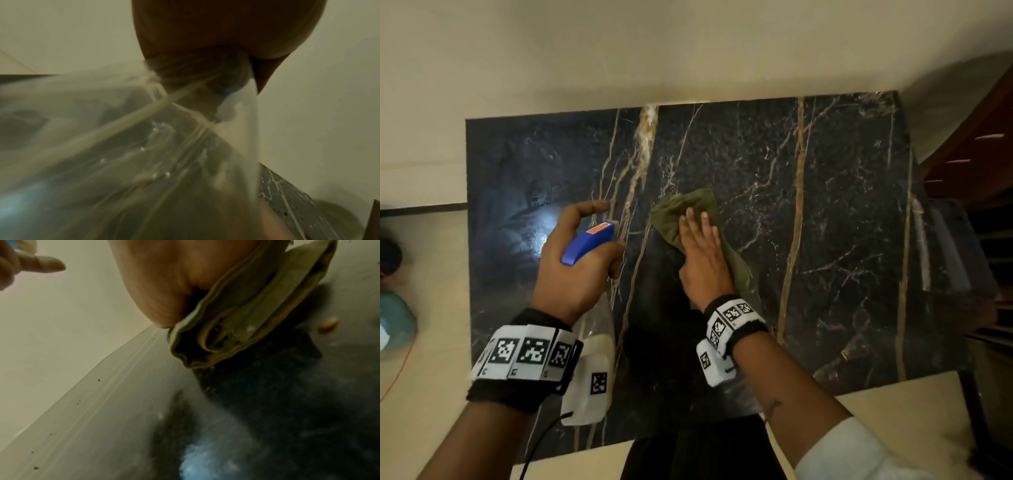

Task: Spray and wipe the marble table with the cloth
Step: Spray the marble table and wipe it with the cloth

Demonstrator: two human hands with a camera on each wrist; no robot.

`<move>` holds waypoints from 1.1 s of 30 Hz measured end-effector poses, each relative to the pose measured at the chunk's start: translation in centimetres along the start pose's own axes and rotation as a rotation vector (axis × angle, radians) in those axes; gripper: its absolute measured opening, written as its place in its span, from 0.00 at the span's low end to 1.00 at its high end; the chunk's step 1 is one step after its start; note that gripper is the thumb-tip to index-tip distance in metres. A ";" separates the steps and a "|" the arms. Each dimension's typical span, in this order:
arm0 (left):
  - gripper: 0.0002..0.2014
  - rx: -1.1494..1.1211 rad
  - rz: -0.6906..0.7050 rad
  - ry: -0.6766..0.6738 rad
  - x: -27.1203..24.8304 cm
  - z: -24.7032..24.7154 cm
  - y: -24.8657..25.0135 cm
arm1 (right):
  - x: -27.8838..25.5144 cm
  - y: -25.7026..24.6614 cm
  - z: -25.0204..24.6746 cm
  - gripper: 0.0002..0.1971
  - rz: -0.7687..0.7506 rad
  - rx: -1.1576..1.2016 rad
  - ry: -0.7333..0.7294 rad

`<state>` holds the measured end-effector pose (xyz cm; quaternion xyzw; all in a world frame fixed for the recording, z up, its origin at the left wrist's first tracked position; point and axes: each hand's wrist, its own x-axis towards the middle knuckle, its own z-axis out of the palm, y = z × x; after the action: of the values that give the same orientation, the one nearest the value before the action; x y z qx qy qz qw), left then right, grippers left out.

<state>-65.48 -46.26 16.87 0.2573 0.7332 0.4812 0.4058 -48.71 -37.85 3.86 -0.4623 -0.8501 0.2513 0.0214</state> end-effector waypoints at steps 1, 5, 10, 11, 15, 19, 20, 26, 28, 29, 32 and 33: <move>0.22 0.001 0.007 -0.009 -0.2 -0.1 -0.1 | 0.1 0.6 -0.5 0.46 -0.001 0.005 0.011; 0.23 -0.013 0.008 -0.022 -1.1 -0.6 -0.7 | 0.2 5.7 -3.6 0.42 0.217 0.009 0.130; 0.23 -0.018 0.011 -0.016 -2.6 -1.3 -1.6 | 0.2 8.7 -5.1 0.38 0.306 0.005 0.120; 0.23 -0.018 0.011 -0.015 -2.9 -1.4 -1.8 | 0.2 7.8 -4.6 0.38 0.322 0.003 0.132; 0.24 -0.006 0.020 -0.015 -3.9 -1.0 -2.2 | -2.3 1.8 -0.9 0.43 0.198 -0.004 0.098; 0.24 0.005 0.007 -0.008 -5.0 -0.5 -2.6 | -4.9 -1.4 1.5 0.45 0.019 0.062 -0.008; 0.23 0.009 0.009 -0.018 -5.3 -0.5 -2.8 | -4.9 -0.9 1.2 0.44 -0.008 0.074 -0.021; 0.24 0.009 -0.013 -0.029 -7.1 -1.9 -3.6 | -5.3 7.2 -3.0 0.43 0.181 0.027 0.089; 0.25 0.009 -0.019 -0.018 -7.7 -2.4 -4.1 | -5.8 8.7 -3.6 0.42 0.238 0.055 0.113; 0.25 0.008 -0.023 -0.011 -8.0 -2.5 -4.4 | -5.8 8.7 -3.5 0.41 0.251 0.062 0.120; 0.25 0.001 -0.024 -0.013 -8.9 -2.4 -5.0 | -6.0 5.7 -1.8 0.40 0.303 0.041 0.169; 0.25 -0.011 -0.029 -0.012 -9.1 -2.2 -5.1 | -6.3 4.1 -0.9 0.40 0.296 0.046 0.176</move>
<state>-62.36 -56.42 15.78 0.2471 0.7318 0.4778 0.4185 -41.70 -40.66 4.07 -0.6021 -0.7616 0.2297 0.0692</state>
